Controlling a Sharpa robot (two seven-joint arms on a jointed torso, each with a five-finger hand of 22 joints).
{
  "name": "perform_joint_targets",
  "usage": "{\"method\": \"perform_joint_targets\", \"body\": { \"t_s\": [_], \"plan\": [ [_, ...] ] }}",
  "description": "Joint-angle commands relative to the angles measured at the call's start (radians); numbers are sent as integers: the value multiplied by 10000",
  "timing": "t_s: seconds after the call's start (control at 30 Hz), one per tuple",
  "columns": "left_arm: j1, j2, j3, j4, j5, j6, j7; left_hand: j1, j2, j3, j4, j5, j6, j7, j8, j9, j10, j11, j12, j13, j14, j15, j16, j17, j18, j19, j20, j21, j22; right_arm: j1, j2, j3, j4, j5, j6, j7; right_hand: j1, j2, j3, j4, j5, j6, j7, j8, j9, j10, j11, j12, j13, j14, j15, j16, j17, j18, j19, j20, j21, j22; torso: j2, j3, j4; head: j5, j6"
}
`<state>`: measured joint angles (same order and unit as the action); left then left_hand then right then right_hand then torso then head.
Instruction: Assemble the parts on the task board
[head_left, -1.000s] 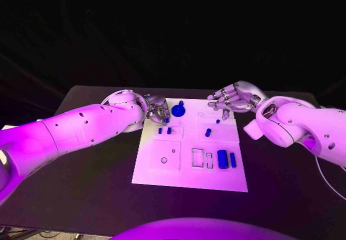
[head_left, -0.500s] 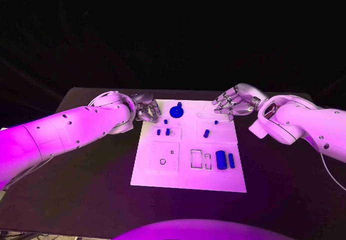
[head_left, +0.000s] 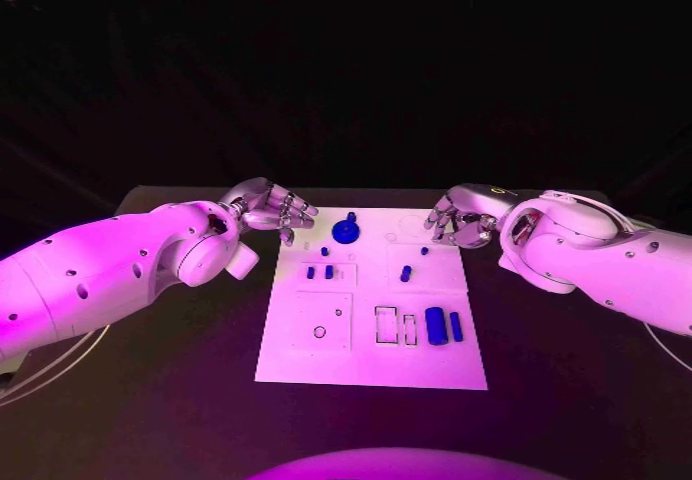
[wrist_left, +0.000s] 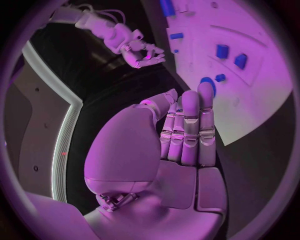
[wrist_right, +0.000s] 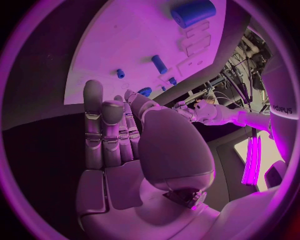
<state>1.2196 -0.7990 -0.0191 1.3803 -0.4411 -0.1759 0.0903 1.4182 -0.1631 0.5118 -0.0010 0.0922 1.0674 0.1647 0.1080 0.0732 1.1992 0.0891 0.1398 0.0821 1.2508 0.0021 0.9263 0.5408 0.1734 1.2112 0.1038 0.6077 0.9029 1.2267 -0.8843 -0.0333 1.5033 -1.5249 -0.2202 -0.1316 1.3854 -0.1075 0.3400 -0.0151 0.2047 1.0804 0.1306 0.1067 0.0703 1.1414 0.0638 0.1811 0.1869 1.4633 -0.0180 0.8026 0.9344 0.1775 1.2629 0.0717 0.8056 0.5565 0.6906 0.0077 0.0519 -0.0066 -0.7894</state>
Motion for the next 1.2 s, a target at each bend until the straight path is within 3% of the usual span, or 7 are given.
{"method": "perform_joint_targets", "body": {
  "t_s": [0.03,0.2,0.37,0.6,1.2],
  "plan": [
    [-41,-253,4,394,4204,-537,1323,-63,61,-56,-18,80,106,-10,52,-1,72,-15,72,17,-74,-8,-34,-23,104,-84,-18,-57,-28,-59,139,0,-43,-1873,702,-722,-127,-97,92,8,-74,-21,6,-126,-29,-149,64,-151,-148,149,40,60,52,-72,10,7,46,42,4,-11,10,-120,44],
    [-71,-486,-24,659,4806,-639,1501,-50,71,-74,-49,117,112,-12,60,-6,67,-21,104,25,-100,-15,-51,-37,104,-95,-27,-91,-48,-140,334,1,-141,-2229,1225,-920,-186,-169,165,-5,-112,-75,-14,-239,-31,-323,79,-348,-380,188,62,247,221,-91,14,18,198,214,-4,13,24,-167,70],
    [-79,-592,-40,841,4959,-672,1614,-63,65,-99,-59,129,115,-11,65,-10,62,-20,123,29,-124,-14,-66,-47,102,-106,-29,-115,-62,-175,473,1,-211,-2308,1482,-910,-208,-167,223,-15,-259,-23,-31,-270,-18,-315,63,-407,-521,239,54,433,371,-115,66,22,376,413,11,-12,-13,-158,74],
    [-82,-632,-51,1003,5013,-755,1625,-46,82,-110,-89,149,120,-13,73,-14,57,-26,152,35,-148,-19,-83,-61,103,-116,-35,-146,-80,-226,626,1,-290,-2301,1743,-788,-194,-108,310,-34,-349,87,-69,-269,0,-243,23,-440,-650,277,29,600,503,-134,108,13,541,594,2,8,6,-212,38],
    [-82,-666,-66,1140,5022,-734,1593,-44,64,-147,-138,177,89,14,64,-30,5,-6,176,35,-190,-13,-115,-86,99,-131,-39,-193,-106,-494,1060,2,-786,-2247,1596,-597,-118,178,726,-107,-730,244,-59,-338,3,-68,20,-547,-996,316,28,906,736,-181,172,8,914,990,-2,1,0,-143,-30]
  ]
}}
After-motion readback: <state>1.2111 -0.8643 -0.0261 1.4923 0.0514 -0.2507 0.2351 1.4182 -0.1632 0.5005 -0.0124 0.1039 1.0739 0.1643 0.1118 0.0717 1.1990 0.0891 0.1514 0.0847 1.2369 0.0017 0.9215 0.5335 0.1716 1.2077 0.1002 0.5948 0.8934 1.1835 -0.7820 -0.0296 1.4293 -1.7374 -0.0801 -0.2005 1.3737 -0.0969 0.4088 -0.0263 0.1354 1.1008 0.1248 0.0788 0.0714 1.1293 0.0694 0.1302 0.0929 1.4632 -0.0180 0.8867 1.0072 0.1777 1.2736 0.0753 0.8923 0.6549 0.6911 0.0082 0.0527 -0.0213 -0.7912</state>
